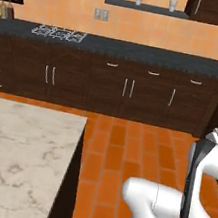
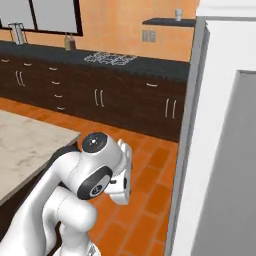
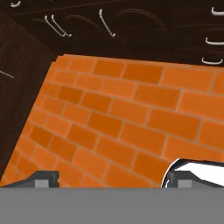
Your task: Take the meat container that has the chicken drumstick and place it on the second highest rack of the freezer. Then take the vegetable container that has the potato and broccoli and place it on the highest rack of the freezer.
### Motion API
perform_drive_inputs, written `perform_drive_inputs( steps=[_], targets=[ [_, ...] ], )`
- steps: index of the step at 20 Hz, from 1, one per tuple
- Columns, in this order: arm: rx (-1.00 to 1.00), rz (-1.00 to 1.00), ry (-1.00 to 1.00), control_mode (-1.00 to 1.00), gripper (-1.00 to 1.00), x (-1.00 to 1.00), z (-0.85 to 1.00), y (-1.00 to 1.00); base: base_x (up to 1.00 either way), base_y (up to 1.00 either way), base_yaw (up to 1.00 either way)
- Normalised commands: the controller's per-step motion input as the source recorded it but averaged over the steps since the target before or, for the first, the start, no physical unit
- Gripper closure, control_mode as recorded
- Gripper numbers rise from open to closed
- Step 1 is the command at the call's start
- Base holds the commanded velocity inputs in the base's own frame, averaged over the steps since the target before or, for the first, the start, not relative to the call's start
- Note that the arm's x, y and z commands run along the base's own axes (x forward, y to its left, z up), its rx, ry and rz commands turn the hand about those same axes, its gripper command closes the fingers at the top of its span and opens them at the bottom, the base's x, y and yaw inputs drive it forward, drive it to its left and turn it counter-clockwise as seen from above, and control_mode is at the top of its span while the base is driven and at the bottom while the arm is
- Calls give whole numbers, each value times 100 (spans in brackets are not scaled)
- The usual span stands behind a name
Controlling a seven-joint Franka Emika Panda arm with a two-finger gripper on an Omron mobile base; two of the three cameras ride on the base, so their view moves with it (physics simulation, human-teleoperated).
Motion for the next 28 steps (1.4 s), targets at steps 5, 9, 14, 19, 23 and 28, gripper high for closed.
perform_drive_inputs(
  steps=[5,9,14,19,23,28],
  targets=[
    [0,0,0,100,-100,0,0,0,100,-12,-32],
    [0,0,0,100,-100,0,0,0,100,-9,-43],
    [0,0,0,100,-100,0,0,0,100,0,-49],
    [0,0,0,100,-100,0,0,0,100,16,-48],
    [0,0,0,100,-100,0,0,0,100,51,-62],
    [0,0,0,100,-100,0,0,0,88,20,-79]
  ],
)
